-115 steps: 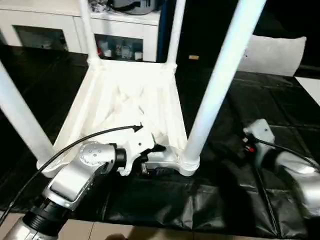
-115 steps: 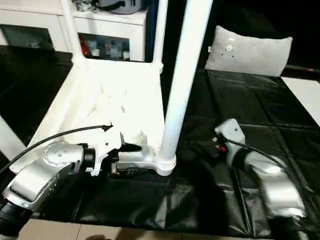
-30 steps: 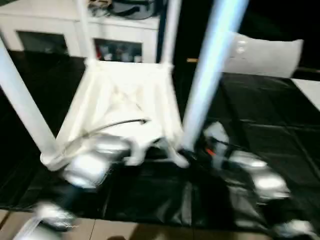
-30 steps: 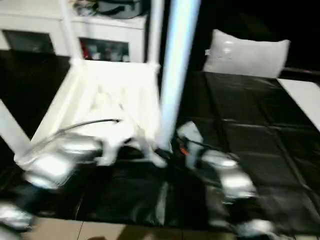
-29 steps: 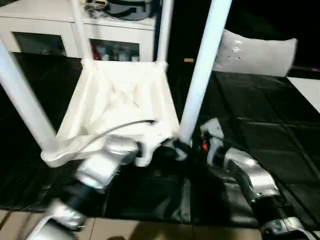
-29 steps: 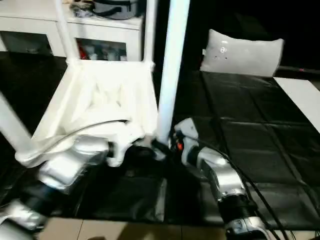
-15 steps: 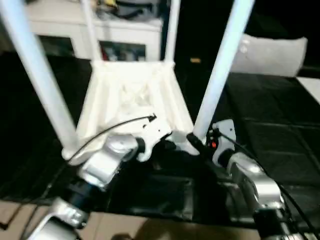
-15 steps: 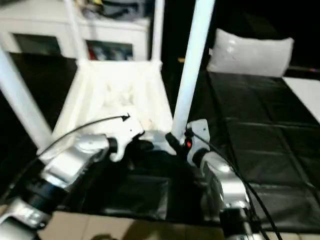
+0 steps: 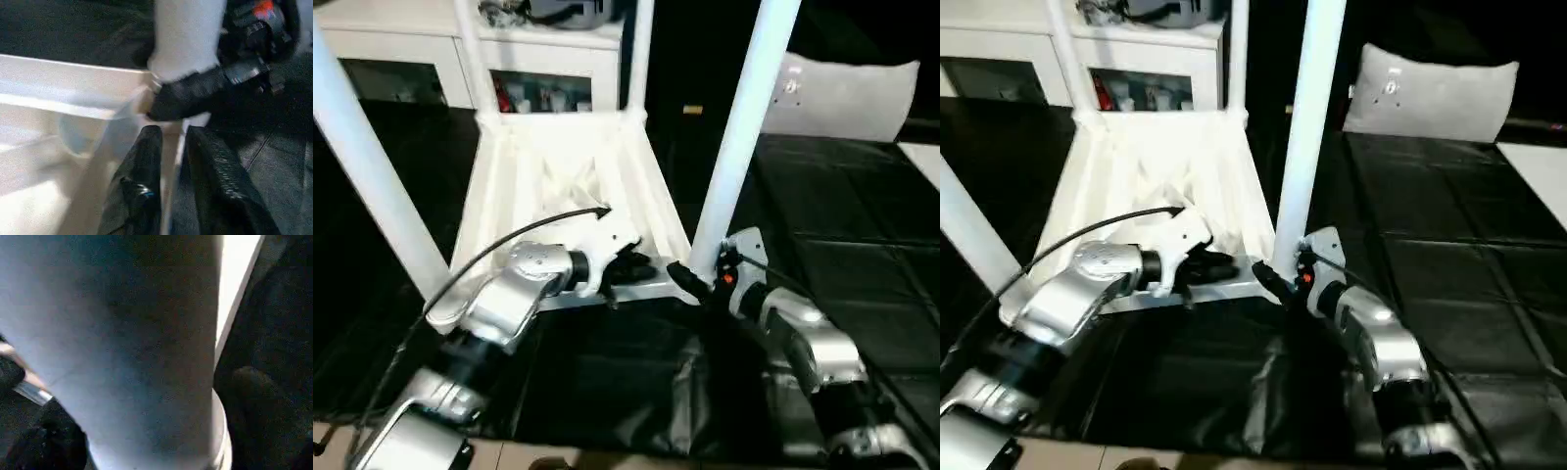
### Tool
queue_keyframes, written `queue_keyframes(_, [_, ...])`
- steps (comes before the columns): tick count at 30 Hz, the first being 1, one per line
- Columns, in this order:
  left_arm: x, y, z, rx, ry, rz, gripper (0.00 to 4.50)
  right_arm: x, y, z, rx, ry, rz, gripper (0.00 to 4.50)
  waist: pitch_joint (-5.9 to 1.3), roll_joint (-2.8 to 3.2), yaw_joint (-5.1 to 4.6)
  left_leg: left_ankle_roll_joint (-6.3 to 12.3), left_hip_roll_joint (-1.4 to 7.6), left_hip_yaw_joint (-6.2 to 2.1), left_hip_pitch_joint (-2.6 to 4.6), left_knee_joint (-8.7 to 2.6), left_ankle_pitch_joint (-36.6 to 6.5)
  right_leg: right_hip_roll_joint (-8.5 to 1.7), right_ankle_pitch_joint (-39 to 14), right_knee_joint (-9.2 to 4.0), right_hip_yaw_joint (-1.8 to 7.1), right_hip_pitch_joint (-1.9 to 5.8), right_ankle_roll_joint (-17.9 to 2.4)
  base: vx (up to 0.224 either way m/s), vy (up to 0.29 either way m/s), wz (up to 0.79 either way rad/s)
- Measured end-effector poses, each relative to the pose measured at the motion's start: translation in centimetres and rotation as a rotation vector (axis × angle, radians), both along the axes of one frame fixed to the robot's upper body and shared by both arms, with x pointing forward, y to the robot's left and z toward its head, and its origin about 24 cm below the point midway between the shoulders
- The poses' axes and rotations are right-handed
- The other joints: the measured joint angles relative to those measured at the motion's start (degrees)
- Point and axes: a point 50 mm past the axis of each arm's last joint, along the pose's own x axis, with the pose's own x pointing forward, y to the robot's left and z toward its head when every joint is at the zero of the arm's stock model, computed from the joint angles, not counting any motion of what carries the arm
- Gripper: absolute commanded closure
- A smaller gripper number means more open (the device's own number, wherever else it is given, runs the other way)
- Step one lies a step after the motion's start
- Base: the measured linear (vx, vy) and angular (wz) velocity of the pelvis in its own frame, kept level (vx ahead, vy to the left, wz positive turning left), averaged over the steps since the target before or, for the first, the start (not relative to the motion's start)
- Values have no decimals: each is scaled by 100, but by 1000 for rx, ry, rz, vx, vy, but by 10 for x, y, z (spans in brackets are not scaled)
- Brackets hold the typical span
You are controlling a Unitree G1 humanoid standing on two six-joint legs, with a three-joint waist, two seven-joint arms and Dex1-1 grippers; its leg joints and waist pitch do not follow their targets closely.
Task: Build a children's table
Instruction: Rotate leg to tighten
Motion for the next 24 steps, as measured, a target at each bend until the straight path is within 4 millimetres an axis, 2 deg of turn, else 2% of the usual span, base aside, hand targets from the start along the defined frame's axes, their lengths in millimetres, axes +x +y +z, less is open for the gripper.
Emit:
queue_keyframes(5, [1,-1,-9,6,20,-8,278,-1,-3,2,-4,-18,16,0,1,3,14,2,5,41,-10,2,-2,2,-33,70,44,-67,-14,0,0,0])
queue_keyframes(8, [4,1,-11,14,23,-8,250,-23,-14,-1,-9,-18,63,0,0,5,78,-4,3,51,18,2,-6,2,-33,60,58,-41,-9,0,0,0])
queue_keyframes(11, [10,5,-12,40,10,19,228,-28,-16,0,-5,-12,85,0,0,5,14,-33,1,60,33,8,-20,3,-28,52,73,-33,29,0,0,0])
queue_keyframes(12, [11,5,-11,36,2,21,206,-28,-15,1,-2,-14,90,0,0,4,3,-34,1,60,39,10,-19,3,-26,52,73,-27,29,0,0,0])
queue_keyframes(14, [13,-1,-6,18,-19,6,192,-28,-14,2,1,-18,98,0,0,4,2,-35,1,59,46,11,-18,3,-25,52,73,-20,29,0,0,0])
queue_keyframes(17, [17,2,-2,12,-33,9,183,-29,-15,5,-4,-21,111,0,-1,6,2,-37,1,58,47,11,-17,5,-24,54,73,-20,28,0,0,0])
queue_keyframes(24, [14,5,-15,17,31,-9,183,-29,-15,8,-10,-20,123,0,-1,6,9,-31,1,58,35,10,-21,5,-12,52,73,-23,4,0,0,0])
